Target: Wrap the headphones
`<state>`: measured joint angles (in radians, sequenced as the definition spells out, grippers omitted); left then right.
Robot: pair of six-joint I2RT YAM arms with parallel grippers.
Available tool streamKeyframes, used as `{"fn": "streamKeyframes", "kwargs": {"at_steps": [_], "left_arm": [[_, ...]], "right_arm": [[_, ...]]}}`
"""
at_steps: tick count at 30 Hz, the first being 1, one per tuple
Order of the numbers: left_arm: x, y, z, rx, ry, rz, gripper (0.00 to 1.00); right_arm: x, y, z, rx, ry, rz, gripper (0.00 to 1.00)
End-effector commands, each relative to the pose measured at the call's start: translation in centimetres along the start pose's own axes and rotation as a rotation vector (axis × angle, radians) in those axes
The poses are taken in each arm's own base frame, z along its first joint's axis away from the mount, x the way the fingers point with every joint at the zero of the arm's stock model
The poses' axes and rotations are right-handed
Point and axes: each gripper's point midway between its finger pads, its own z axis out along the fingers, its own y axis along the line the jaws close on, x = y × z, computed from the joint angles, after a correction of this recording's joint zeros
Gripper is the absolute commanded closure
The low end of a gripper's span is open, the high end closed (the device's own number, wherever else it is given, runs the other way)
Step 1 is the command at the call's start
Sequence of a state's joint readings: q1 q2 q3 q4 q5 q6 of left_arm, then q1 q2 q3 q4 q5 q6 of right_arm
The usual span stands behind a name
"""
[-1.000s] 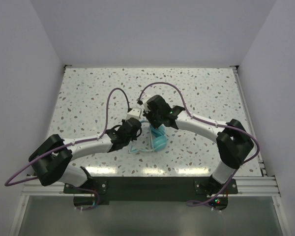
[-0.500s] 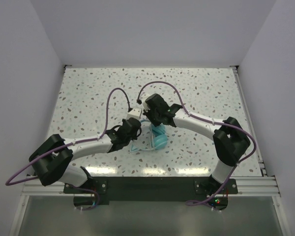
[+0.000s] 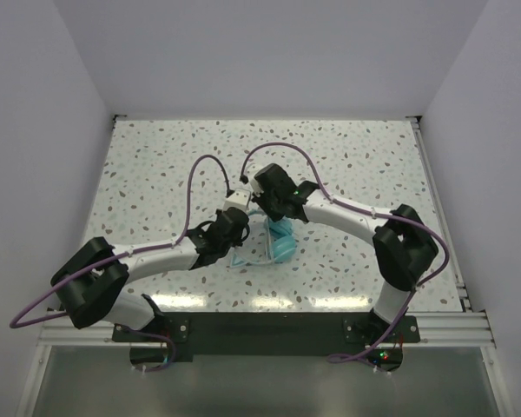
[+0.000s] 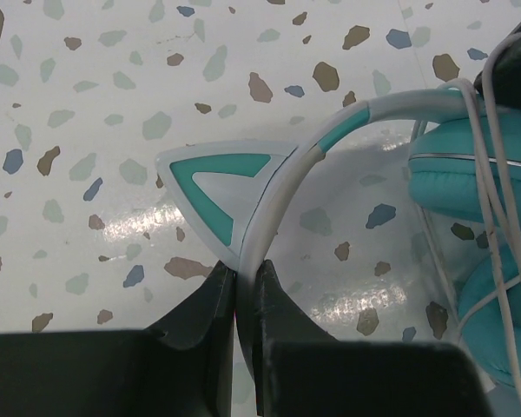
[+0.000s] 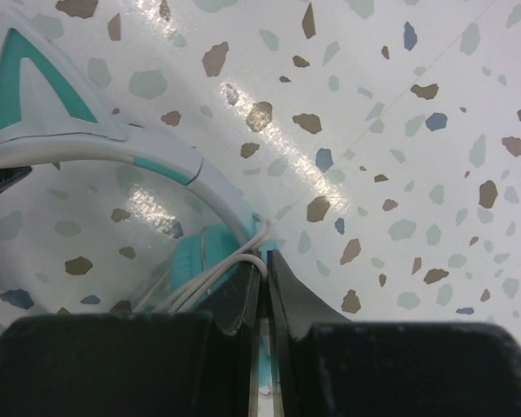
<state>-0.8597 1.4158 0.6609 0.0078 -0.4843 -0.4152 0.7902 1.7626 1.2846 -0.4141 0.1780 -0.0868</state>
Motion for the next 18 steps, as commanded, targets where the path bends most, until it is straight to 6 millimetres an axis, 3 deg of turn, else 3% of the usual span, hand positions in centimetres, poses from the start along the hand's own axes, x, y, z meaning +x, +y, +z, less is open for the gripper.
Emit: {"fn": "streamKeyframes", "kwargs": {"at_steps": [1,18], "left_arm": [[-0.5,-3.0,-0.9,0.148,0.003,0.046,1.00],[-0.5,-3.1,-0.5,0.135,0.019,0.053,1.00]], "right_arm": [[-2.2,-6.3,0.1,0.253,-0.065,0.000,0.93],[-0.7,-5.8,1.9,0.213,-0.051,-0.017,0.80]]}}
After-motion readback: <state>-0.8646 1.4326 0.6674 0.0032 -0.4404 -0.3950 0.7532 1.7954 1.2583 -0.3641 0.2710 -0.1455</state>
